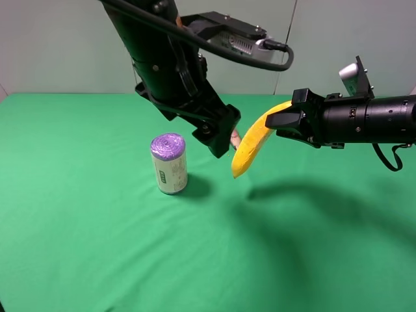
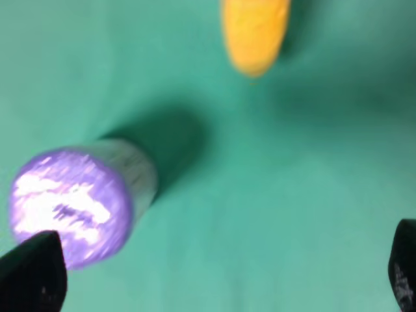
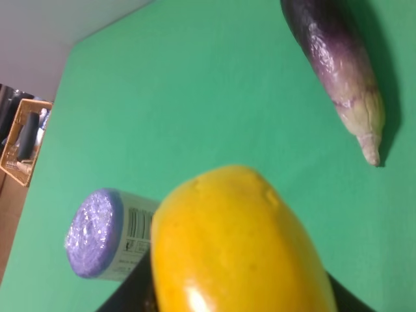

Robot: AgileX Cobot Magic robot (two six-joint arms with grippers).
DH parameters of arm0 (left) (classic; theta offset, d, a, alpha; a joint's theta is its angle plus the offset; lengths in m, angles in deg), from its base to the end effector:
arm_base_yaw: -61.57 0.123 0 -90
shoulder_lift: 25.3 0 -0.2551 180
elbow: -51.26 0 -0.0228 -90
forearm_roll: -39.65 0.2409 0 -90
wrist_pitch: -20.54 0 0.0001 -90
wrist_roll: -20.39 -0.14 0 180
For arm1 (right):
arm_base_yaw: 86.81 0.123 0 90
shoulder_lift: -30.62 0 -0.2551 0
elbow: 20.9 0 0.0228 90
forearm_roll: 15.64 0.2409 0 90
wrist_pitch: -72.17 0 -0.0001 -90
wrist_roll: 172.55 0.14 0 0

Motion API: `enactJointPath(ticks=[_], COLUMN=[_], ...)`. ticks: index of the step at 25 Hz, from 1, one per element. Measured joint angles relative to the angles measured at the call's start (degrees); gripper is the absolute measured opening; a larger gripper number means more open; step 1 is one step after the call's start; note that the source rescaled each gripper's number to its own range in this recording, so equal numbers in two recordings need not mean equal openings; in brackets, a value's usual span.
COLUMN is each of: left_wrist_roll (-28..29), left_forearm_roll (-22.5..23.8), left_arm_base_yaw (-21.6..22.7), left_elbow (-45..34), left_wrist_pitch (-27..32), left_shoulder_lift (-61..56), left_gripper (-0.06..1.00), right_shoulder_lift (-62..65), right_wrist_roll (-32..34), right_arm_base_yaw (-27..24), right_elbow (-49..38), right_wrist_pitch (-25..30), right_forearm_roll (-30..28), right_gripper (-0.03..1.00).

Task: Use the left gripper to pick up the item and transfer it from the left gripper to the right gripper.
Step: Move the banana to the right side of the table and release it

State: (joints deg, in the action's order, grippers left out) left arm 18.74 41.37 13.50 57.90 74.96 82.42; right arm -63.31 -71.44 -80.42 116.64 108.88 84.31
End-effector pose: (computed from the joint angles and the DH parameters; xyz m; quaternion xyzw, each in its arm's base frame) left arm 0.2541 -0.2778 0.2147 0.4162 0.8841 -0.0709 0.2004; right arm 0.2770 0.1140 0.1476 -0.0043 0.8687 0.3754 0.3232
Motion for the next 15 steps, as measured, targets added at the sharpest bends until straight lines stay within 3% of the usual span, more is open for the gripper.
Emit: enactJointPath(ticks=[8, 15], left_wrist_roll=[4.2, 6.1], left_forearm_roll=[8.3, 10.2], left_arm_base_yaw=[0.0, 1.3], left_elbow=[0.0, -0.6], left_wrist_pitch=[5.0, 6.5], left_shoulder_lift=[-2.3, -4.5], left_gripper=[1.0, 1.0], right_shoulder_lift=[0.0, 0.0], right_wrist_roll=[0.2, 0.3], right_arm_base_yaw=[0.0, 0.0], right_elbow=[0.0, 0.0], right_wrist_pitch=[0.0, 0.6], right_forearm_roll=[0.0, 0.0], right_gripper=[0.03, 0.03])
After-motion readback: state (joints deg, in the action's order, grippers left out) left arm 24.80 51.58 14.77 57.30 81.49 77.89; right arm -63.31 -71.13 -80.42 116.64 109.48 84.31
